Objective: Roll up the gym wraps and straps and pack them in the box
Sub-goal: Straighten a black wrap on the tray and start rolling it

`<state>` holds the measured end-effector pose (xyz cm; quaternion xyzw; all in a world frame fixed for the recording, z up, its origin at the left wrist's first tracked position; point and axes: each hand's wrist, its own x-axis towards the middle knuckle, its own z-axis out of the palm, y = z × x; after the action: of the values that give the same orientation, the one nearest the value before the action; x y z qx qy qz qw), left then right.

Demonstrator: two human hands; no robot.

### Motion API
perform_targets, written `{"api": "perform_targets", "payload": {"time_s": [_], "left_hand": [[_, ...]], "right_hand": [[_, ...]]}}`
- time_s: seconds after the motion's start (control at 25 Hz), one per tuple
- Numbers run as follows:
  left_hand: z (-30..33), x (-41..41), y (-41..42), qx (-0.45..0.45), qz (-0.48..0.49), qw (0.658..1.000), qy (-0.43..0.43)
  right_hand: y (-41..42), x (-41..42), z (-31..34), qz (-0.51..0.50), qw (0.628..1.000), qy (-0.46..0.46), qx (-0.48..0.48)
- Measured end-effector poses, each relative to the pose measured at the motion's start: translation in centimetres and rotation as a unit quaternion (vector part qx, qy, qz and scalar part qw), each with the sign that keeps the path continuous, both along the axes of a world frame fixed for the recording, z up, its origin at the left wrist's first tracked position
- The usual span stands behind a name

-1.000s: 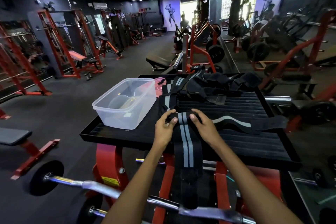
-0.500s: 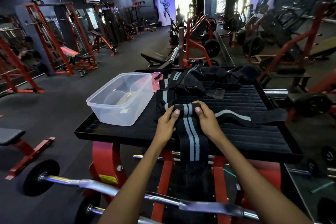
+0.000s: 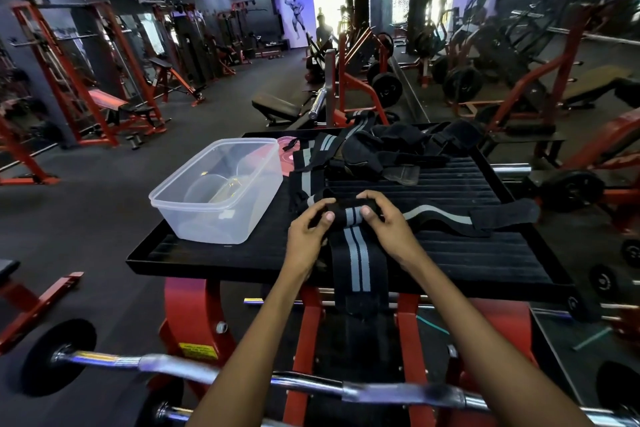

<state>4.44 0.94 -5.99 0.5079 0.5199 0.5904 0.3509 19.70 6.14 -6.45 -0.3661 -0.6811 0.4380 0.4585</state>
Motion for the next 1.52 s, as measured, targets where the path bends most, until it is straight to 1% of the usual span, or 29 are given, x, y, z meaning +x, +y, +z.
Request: {"api": "perform_targets", "payload": {"time_s": [0.08,0.12,0.24,0.32,0.4,0.52,0.6,0.68,0.76,0.84,0.92,1.04,1.12,1.24,1.32,1.4,1.48,1.52], "left_hand": [[0.0,-0.1,-0.1,0.018,0.012,1.000,0.001],[-0.1,-0.2,-0.2,0.024,0.013,1.000,0.002],[-0.2,-0.2,-0.1,0.009,0.009,0.999,0.033],[-0.4,-0.3,0.2,-0.010,0.009,0.999,0.044],[-0.6,-0.5,0.3,0.002,0.014,0.999,0.047],[-0.7,-0.7,0.3,0.026,0.016,0.999,0.035],[-0.9,-0.8,0.4,0.031,0.004,0.999,0.031],[-0.9,-0.7,0.4,0.013,-0.003,1.000,0.008],[-0.9,-0.7,0.7,0.004,0.012,1.000,-0.007],[-0.8,-0.8,0.7,0.013,0.020,1.000,-0.004],[-0.7,-0.7,0.6,0.020,0.005,1.000,-0.004],[-0.7,-0.7,0.4,0.020,-0.021,0.999,0.027],[-0.7,-0.9,0.5,0.021,-0.034,0.999,0.032],[-0.8,-1.0,0.5,0.031,-0.033,0.999,0.019],[-0.9,-0.8,0.6,0.017,-0.022,1.000,-0.010],[-0.9,-0.7,0.7,-0.004,-0.002,1.000,-0.029],[-0.9,-0.8,0.7,-0.001,0.009,1.000,-0.026],[-0.9,-1.0,0.7,0.010,0.008,1.000,-0.023]], "right_hand": [[-0.1,0.0,0.1,-0.002,0.999,0.011,-0.036],[-0.1,0.0,0.2,-0.006,0.999,0.009,-0.038],[-0.1,-0.2,0.2,-0.026,1.000,0.006,0.003],[-0.2,-0.2,0.3,-0.018,1.000,0.017,0.018],[-0.5,-0.2,0.4,0.002,1.000,0.024,0.013],[-0.9,-0.3,0.7,0.029,0.999,0.039,-0.022],[-0.9,-0.2,0.8,0.035,0.998,0.054,-0.018],[-0.9,-0.1,0.8,0.032,0.998,0.060,-0.004],[-1.0,0.0,1.0,0.036,0.998,0.051,0.001],[-1.0,-0.1,1.0,0.048,0.998,0.043,-0.020],[-0.9,-0.2,0.8,0.049,0.997,0.041,-0.048],[-0.8,-0.4,0.4,0.025,0.999,-0.007,-0.024],[-0.9,-0.5,0.3,0.031,0.999,-0.020,-0.019],[-0.8,-0.4,0.5,0.022,1.000,0.002,-0.014],[-0.7,-0.3,0.6,0.010,1.000,0.024,0.015],[-0.8,-0.3,0.6,0.020,0.999,0.033,0.036],[-0.8,-0.3,0.5,0.026,0.998,0.039,0.033],[-0.9,-0.3,0.6,0.025,0.998,0.047,0.017]]}}
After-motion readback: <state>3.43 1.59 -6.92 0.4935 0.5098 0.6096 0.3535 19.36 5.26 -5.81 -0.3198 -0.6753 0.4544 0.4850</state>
